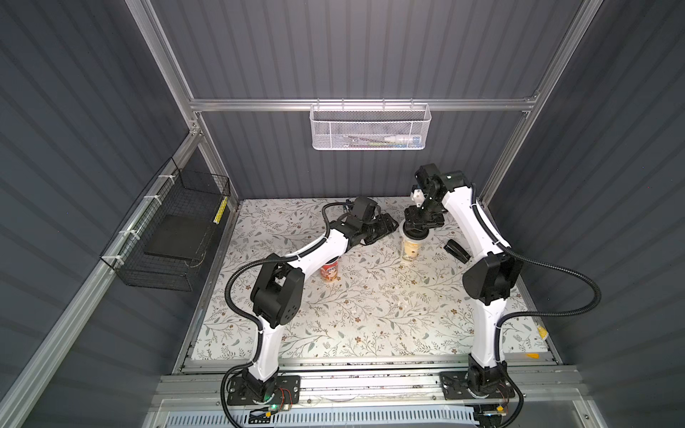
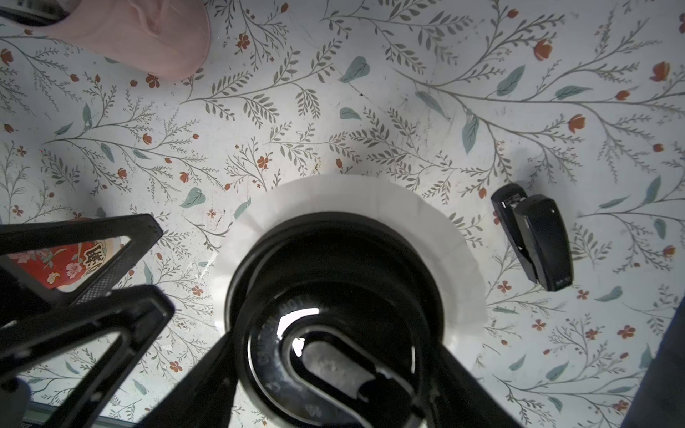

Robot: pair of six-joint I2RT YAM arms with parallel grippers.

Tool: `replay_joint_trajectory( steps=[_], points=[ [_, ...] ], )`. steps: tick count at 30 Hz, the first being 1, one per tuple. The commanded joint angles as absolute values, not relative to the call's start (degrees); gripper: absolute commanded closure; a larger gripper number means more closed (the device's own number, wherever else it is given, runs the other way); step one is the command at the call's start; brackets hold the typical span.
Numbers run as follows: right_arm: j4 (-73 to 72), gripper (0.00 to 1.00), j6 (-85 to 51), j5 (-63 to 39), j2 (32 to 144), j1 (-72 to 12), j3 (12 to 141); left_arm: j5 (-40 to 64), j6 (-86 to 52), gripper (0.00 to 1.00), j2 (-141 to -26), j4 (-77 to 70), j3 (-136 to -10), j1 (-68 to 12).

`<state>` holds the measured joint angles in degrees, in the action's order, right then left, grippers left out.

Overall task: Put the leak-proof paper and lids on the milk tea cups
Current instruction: Secure the cup lid on the cup.

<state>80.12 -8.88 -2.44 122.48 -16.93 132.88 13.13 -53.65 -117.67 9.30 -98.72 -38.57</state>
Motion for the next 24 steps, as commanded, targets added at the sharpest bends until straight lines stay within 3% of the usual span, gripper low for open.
replay_joint_trajectory(
  steps=[1, 24],
  points=[
    [82.2, 0.27, -8.6, -3.3, 123.8, -17.2, 134.0, 13.4, -54.0, 0.28, -117.2, 8.9, -98.2, -38.2],
    [82.6, 0.22, -8.8, 2.7, 125.6, -18.4, 133.2, 14.0, -53.8, 0.28, -116.8, 8.7, -97.2, -38.0]
  ],
)
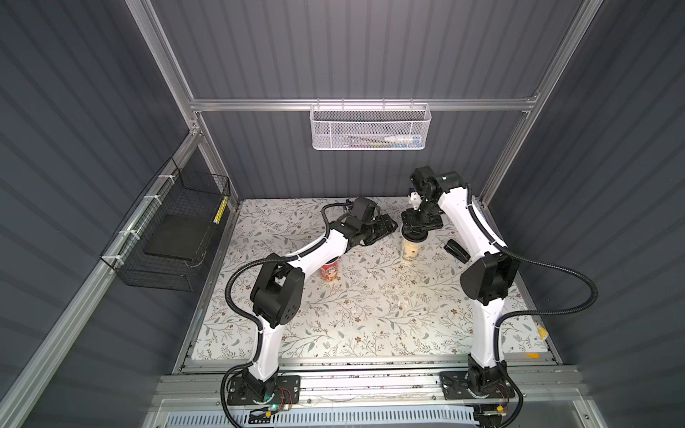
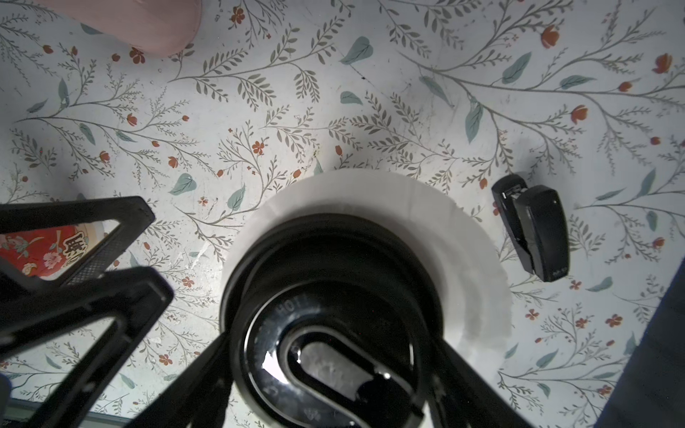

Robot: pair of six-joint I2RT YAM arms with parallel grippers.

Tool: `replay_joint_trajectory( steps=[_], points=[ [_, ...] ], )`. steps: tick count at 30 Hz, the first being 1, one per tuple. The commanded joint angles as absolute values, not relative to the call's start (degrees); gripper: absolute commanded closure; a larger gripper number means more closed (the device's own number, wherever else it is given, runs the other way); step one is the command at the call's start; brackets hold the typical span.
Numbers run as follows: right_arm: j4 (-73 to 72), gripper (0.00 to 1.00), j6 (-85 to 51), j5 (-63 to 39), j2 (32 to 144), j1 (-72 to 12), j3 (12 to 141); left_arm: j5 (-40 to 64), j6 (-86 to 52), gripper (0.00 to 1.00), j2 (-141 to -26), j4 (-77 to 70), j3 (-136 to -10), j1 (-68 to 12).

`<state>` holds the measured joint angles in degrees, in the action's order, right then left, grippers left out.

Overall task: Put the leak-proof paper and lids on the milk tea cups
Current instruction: Secure the cup lid on the cup.

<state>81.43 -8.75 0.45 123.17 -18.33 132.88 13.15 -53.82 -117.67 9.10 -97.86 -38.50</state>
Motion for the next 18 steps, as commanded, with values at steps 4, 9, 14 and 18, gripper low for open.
replay_joint_trajectory(
  steps=[4, 9, 14, 18],
  points=[
    [81.5, 0.22, -9.0, 2.4, 125.5, -18.3, 131.3, 14.2, -53.8, 0.28, -116.5, 8.3, -96.8, -37.8],
    [79.1, 0.22, -8.8, 0.6, 124.7, -18.3, 126.8, 15.2, -53.8, 0.28, -116.5, 7.0, -96.7, -37.6],
    [76.7, 0.21, -8.2, -0.8, 123.2, -18.2, 122.2, 16.9, -53.1, 0.27, -117.4, 6.5, -98.5, -37.4],
    [76.1, 0.21, -7.6, -0.6, 122.2, -18.2, 120.1, 17.6, -52.8, 0.27, -118.1, 6.5, -99.8, -37.4]
  ],
)
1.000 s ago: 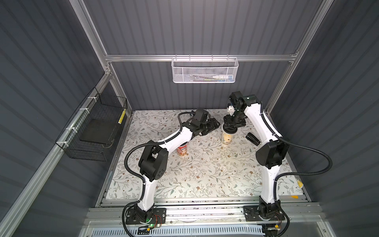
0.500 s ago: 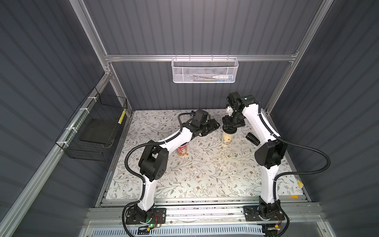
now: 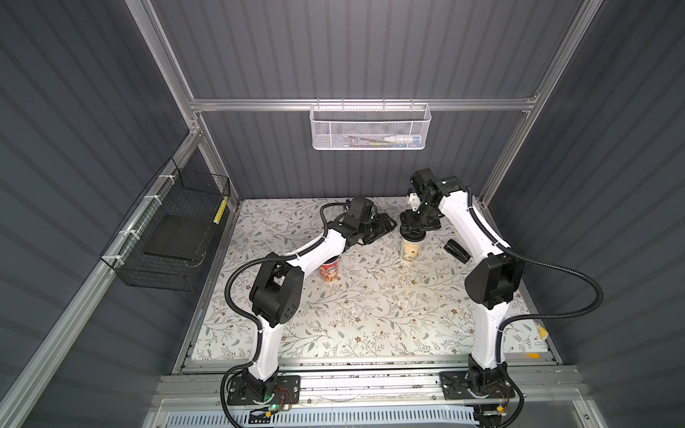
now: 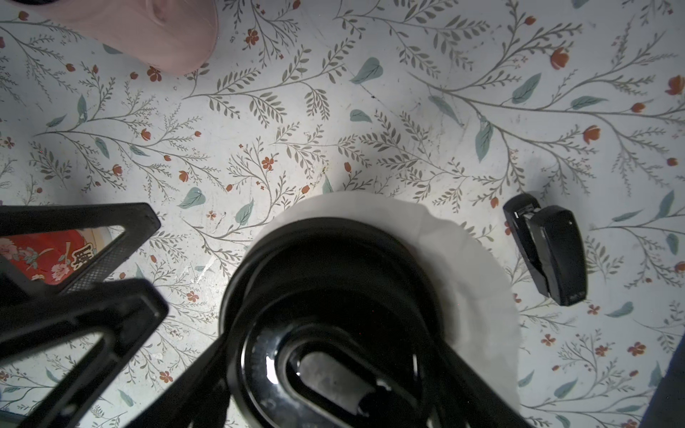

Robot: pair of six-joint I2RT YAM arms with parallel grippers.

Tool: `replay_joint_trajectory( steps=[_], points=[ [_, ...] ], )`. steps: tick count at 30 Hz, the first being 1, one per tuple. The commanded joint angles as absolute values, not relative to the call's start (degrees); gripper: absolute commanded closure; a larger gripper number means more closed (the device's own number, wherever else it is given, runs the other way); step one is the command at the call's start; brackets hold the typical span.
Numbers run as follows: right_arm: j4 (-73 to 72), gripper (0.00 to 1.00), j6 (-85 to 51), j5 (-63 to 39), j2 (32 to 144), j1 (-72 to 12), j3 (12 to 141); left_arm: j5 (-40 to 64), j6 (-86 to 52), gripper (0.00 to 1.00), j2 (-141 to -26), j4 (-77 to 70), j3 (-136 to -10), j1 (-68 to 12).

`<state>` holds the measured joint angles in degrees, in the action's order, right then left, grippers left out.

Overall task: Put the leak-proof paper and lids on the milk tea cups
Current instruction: Secure the cup lid on the cup.

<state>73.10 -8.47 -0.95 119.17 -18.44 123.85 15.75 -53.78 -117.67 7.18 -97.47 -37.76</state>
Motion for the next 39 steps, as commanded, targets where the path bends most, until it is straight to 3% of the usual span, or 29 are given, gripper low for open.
replay_joint_trajectory(
  steps=[1, 21, 27, 39],
  points=[
    [75.9, 0.21, -7.5, -0.5, 121.8, -18.2, 119.9, 17.8, -52.8, 0.27, -118.3, 6.3, -100.0, -37.4],
    [78.9, 0.22, -7.6, -3.4, 120.0, -18.0, 135.7, 17.7, -53.2, 0.27, -118.6, 6.1, -100.9, -37.3],
    [80.9, 0.23, -7.4, 0.8, 119.1, -16.9, 133.1, 17.8, -53.3, 0.27, -118.6, 6.1, -101.0, -37.3],
    [78.9, 0.22, -7.3, -0.1, 120.3, -16.8, 129.7, 17.6, -53.1, 0.27, -118.6, 6.8, -100.8, -37.2]
  ],
)
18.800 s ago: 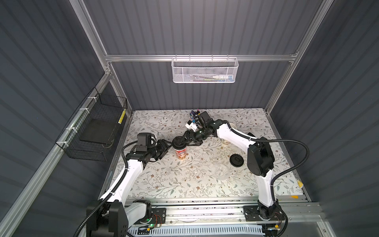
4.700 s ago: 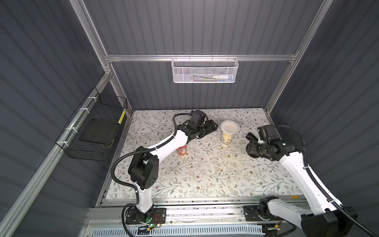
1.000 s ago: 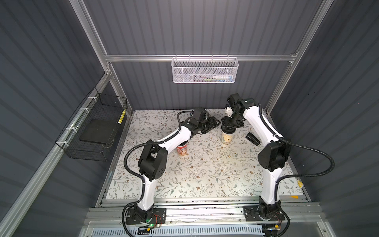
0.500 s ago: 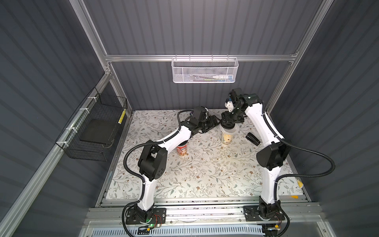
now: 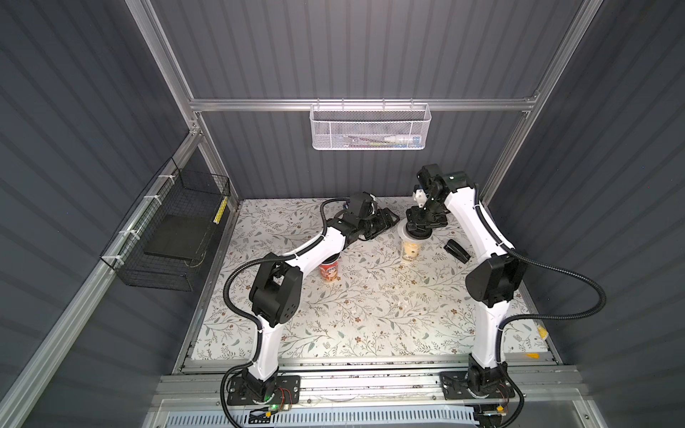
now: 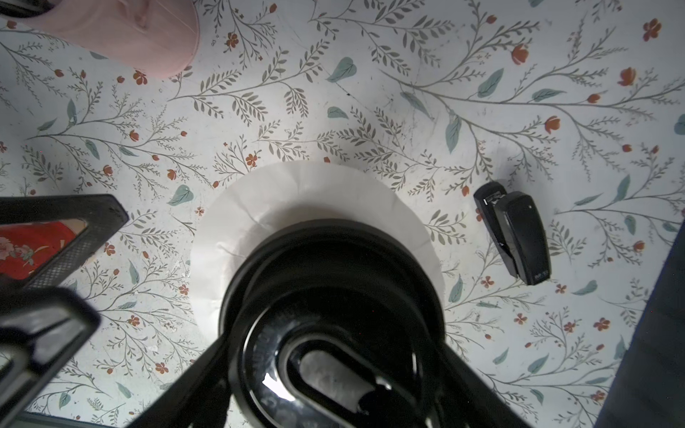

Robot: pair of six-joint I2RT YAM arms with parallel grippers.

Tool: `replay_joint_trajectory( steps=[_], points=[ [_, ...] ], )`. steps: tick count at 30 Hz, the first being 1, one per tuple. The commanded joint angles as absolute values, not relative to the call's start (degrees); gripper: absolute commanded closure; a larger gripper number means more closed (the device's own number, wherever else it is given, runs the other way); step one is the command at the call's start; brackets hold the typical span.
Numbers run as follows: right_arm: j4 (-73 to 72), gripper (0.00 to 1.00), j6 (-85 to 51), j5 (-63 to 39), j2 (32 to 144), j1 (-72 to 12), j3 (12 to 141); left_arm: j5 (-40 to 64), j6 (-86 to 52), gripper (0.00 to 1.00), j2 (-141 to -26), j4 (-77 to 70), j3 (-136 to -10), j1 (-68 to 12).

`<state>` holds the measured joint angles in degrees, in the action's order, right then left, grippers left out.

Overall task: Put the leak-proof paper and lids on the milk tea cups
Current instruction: Secure the cup lid on the cup.

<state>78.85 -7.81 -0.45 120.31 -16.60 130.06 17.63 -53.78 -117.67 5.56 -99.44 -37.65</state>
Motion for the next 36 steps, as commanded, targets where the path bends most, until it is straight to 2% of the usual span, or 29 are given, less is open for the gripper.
replay_joint_trajectory(
  steps=[1, 24, 36],
  points=[
    [78.8, 0.22, -7.2, -0.3, 120.4, -16.8, 129.8, 17.7, -53.1, 0.27, -118.5, 6.8, -100.7, -37.3],
    [76.4, 0.18, -7.1, -2.5, 121.0, -17.0, 126.0, 17.7, -53.3, 0.27, -118.7, 6.7, -100.6, -37.1],
    [75.8, 0.21, -6.9, -2.5, 121.2, -17.0, 125.2, 17.7, -53.5, 0.27, -118.7, 6.5, -100.6, -37.0]
  ],
)
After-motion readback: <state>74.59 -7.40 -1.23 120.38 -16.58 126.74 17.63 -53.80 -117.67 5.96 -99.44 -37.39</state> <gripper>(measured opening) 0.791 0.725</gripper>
